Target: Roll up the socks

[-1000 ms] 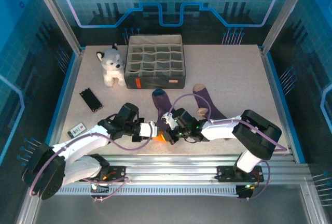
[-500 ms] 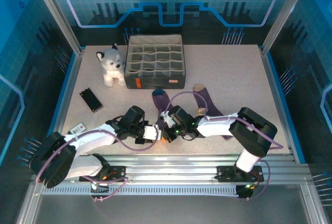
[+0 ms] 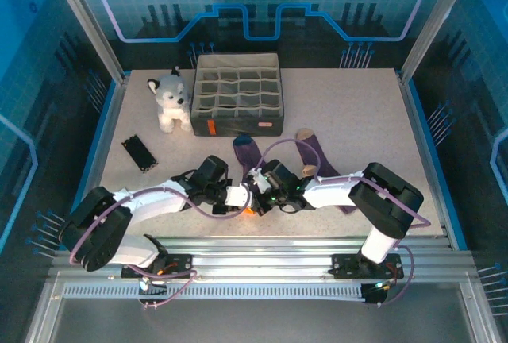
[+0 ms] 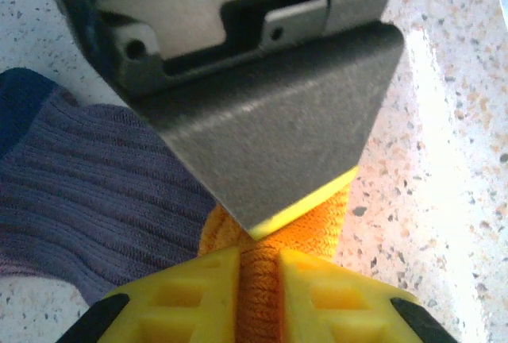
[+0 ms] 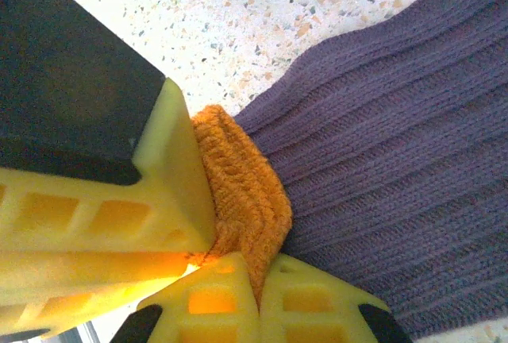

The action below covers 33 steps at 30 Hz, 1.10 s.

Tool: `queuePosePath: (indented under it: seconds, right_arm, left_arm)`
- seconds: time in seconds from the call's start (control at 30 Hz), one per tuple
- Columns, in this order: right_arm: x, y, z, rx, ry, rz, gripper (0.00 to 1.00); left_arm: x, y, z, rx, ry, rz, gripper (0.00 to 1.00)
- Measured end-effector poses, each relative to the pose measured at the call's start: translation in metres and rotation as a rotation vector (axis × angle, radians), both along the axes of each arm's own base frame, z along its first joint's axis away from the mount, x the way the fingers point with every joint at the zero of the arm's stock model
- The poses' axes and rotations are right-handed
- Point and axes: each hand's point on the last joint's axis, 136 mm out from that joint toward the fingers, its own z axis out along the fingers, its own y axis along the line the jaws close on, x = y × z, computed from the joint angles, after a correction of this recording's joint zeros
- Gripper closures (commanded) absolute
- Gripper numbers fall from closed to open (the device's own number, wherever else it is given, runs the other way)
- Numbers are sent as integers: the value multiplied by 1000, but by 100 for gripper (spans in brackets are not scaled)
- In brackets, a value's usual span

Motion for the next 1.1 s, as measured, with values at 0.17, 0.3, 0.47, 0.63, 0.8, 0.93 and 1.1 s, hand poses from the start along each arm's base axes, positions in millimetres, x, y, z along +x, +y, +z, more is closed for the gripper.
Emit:
queuePosePath:
  seconds: [0.17, 0.3, 0.47, 0.63, 0.8, 0.93, 1.1]
  right_arm:
    - [-1, 0, 0, 8, 3, -4, 97]
    - [-1, 0, -1, 10, 9, -11, 97]
    - [-1, -1, 0, 12, 16, -21, 97]
    - [0, -4, 0, 2, 19, -39, 97]
    - [1, -9, 2, -4, 6, -58, 90]
    - [-1, -16, 7, 13, -18, -77, 81]
    - [-3, -20, 16, 49, -60, -80, 69]
  left_arm:
    - [2, -2, -1, 25, 38, -5, 86]
    - [2, 0, 0, 47, 41, -24, 81]
    - [4, 7, -1, 62, 34, -27, 71]
    - [9, 11, 0, 60, 28, -13, 74]
    - [10, 12, -5, 81, 61, -11, 84]
    - [12, 10, -10, 92, 81, -12, 86]
    - [13, 10, -13, 110, 109, -12, 86]
